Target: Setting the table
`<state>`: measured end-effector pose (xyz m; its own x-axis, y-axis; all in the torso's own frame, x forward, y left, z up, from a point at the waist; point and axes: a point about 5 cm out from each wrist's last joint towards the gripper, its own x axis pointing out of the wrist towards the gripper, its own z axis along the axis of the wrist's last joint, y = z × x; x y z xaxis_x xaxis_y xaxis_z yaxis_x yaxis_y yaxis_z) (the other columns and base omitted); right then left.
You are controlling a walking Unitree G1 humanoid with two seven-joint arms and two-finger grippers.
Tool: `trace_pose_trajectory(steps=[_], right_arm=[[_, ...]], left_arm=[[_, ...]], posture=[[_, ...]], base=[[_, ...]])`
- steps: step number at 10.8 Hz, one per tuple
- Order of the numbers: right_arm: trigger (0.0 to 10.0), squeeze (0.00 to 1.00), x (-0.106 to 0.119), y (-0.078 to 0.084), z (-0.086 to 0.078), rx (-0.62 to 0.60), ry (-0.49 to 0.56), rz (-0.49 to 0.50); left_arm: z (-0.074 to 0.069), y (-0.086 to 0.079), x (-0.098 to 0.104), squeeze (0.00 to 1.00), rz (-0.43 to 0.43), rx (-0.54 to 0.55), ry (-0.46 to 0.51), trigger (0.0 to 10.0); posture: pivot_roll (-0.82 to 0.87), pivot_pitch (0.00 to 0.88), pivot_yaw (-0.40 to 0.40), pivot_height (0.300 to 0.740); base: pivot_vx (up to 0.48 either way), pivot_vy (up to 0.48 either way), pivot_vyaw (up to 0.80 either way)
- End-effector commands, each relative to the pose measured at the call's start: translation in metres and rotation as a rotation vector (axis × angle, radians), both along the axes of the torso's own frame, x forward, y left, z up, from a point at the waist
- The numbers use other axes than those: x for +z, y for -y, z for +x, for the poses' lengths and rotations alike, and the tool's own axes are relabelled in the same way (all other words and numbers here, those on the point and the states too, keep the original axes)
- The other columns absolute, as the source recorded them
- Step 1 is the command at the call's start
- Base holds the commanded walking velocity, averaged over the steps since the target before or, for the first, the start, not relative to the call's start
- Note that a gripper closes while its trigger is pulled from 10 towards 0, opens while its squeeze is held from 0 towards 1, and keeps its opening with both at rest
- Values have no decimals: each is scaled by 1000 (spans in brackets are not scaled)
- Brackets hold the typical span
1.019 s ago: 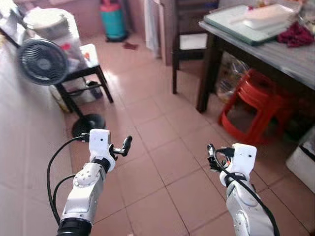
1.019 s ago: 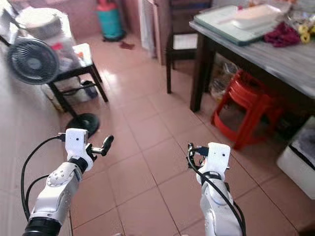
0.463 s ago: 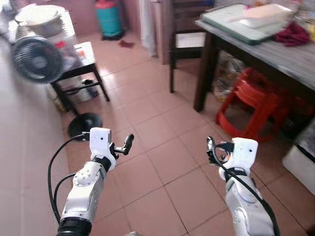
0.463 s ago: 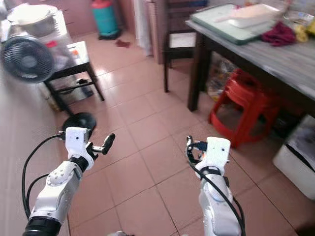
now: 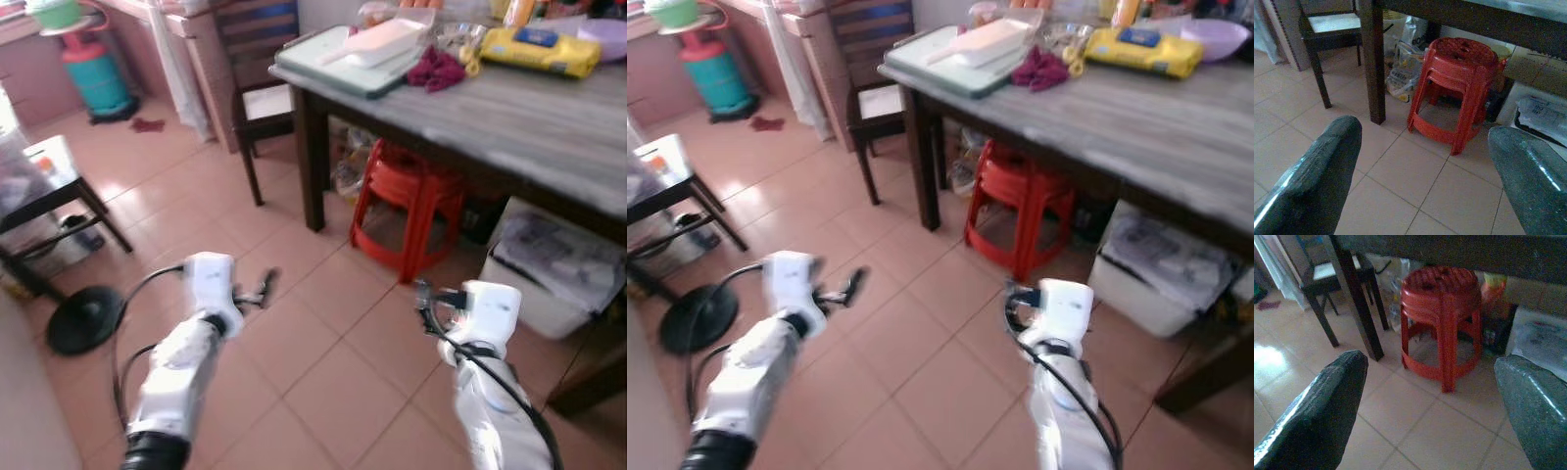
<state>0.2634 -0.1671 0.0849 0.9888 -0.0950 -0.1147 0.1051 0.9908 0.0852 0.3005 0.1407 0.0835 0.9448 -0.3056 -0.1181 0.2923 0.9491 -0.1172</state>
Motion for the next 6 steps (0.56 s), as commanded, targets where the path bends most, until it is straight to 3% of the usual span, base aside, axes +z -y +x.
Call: trace_pose_trajectory(steps=[1, 2, 6], right_arm=[[10000, 0, 5, -11, 2, 30, 20, 14], [10000, 0, 4, -11, 1, 30, 20, 13], [10000, 0, 2, -12, 0, 37, 11, 8]], left_arm=[[-3, -16, -5, 0, 24, 46, -19, 10000], [-3, -16, -5, 0, 24, 49, -22, 10000], [-5, -18, -9, 0, 70, 88, -35, 10000]], posture=[[-68, 99, 123, 740], [-66, 100, 122, 740], [-62, 105, 121, 740]], base=[[334, 0, -800], [285, 0, 0], [0, 0, 0]])
